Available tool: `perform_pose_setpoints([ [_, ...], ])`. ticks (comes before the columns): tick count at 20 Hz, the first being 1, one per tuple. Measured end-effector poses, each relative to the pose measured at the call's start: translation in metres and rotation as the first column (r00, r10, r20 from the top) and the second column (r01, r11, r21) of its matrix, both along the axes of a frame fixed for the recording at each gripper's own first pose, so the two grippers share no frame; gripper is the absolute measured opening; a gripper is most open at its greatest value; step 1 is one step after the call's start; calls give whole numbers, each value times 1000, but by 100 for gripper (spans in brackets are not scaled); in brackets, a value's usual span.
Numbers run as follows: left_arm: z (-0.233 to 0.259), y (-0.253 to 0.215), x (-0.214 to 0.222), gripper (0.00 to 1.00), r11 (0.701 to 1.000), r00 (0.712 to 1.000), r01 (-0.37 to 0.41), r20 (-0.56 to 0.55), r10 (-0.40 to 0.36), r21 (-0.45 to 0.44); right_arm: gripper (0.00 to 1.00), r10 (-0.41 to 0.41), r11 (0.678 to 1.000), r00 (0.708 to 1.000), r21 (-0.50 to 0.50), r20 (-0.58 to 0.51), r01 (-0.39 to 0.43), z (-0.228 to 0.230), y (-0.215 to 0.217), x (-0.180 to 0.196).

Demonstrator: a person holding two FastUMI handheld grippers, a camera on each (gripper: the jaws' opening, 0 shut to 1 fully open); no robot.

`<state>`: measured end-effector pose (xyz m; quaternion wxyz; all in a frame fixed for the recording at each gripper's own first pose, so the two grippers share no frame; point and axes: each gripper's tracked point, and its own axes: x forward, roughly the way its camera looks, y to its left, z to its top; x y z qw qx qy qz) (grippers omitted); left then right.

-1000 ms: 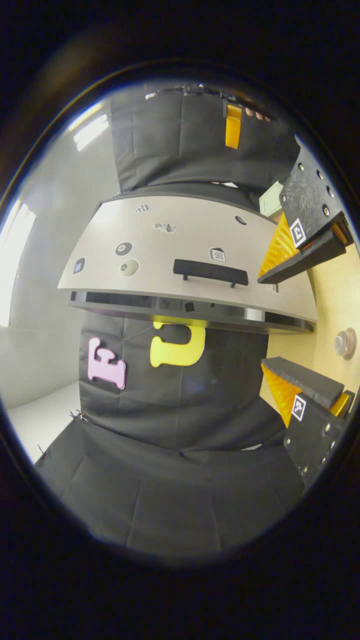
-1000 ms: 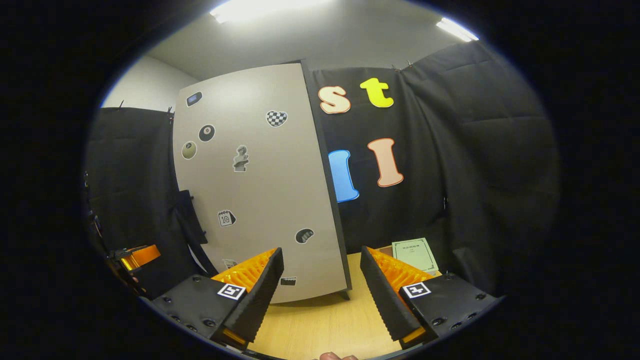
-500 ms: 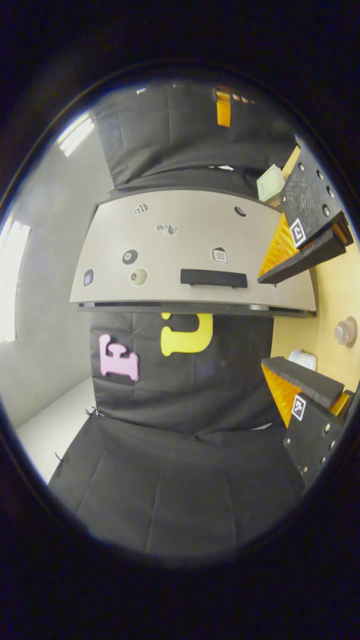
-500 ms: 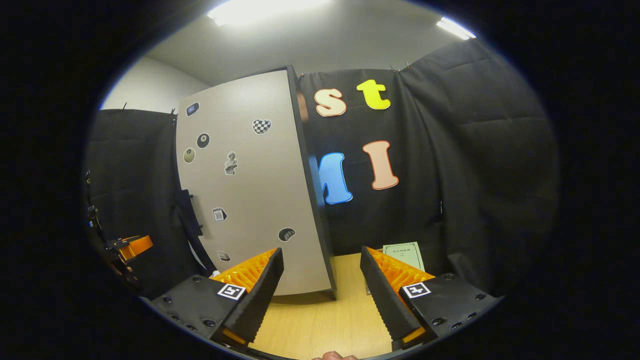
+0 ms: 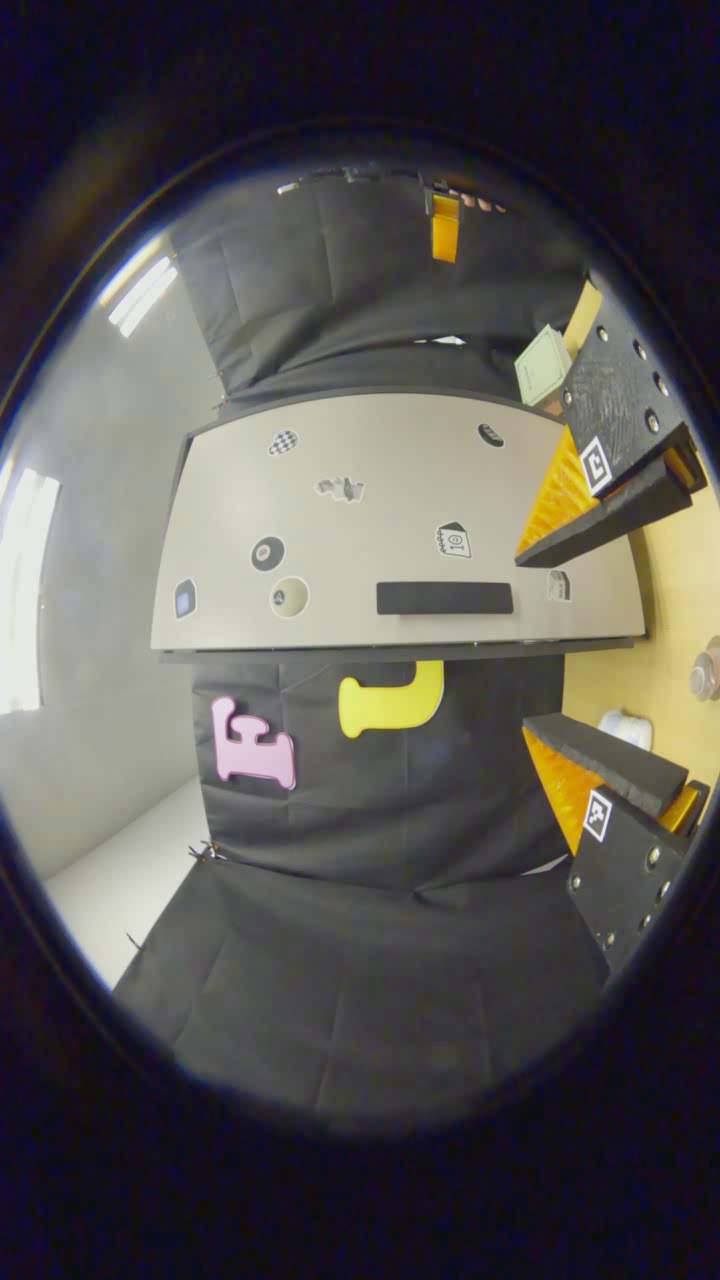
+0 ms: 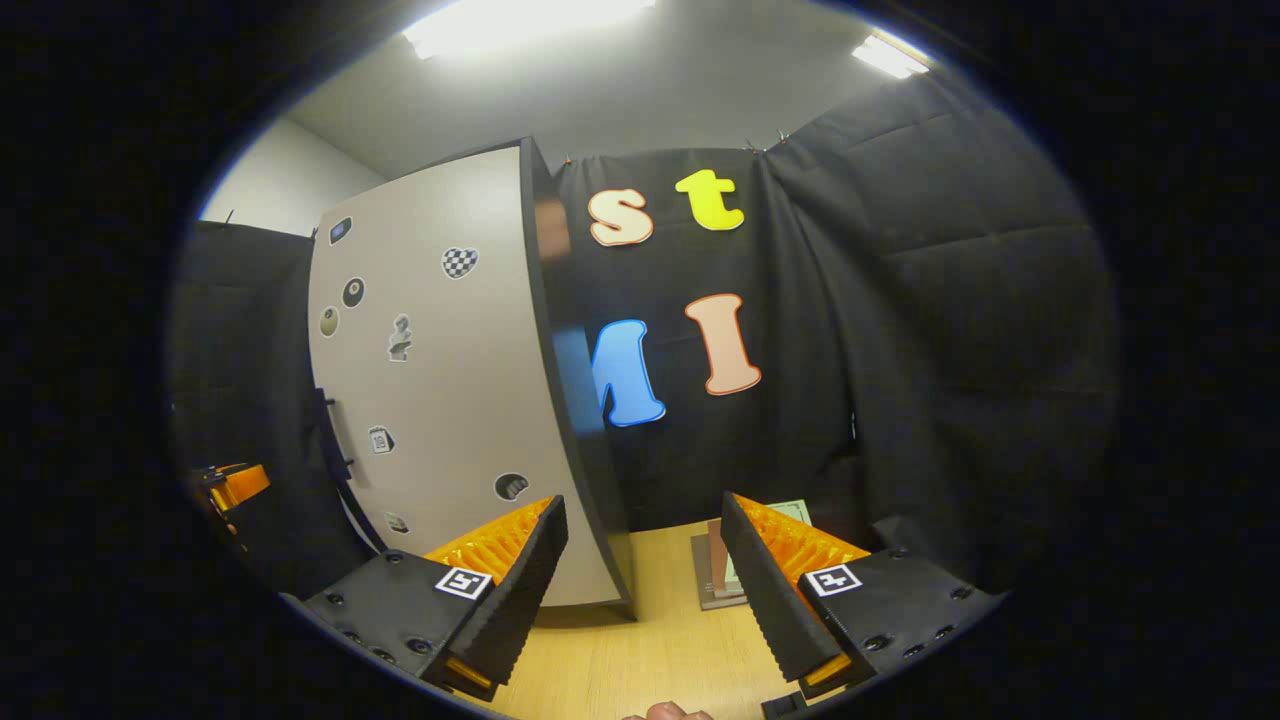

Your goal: Open the cabinet door with the right hand, grasp the bottle in the cabinet with the left hand and place it on the coaster, then close the cabinet door with the right hand.

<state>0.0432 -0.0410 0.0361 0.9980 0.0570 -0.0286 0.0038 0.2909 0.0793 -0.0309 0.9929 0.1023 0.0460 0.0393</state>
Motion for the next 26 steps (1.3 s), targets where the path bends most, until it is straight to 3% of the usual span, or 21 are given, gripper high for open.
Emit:
perform_pose_setpoints([
  [4,-18,-26,29,89,993,996,81,-34,-78,85,98,-42,998,999,-47,-4,42,-11,-15,24],
  [7,-37,-42,42,89,989,989,139,-62,-135,55,98,-50,995,999,-87,-12,49,-17,-16,33],
  [10,-48,-55,49,91,991,988,135,-76,-133,16,98,-26,997,999,-75,-22,24,-23,-9,38],
  [17,-62,-80,52,89,1000,996,15,-89,-12,23,98,99,989,995,-111,-35,-102,-60,-7,50],
  [20,-81,-102,45,91,995,988,-90,-121,96,49,98,140,980,990,-135,-29,-143,-84,-18,56],
  [22,-93,-130,42,89,991,983,-133,-124,134,19,98,222,971,973,-72,-70,-227,-101,-16,55],
  [26,-114,-184,41,90,986,983,-156,-112,148,-60,98,272,959,961,-64,-45,-274,-101,-41,63],
])
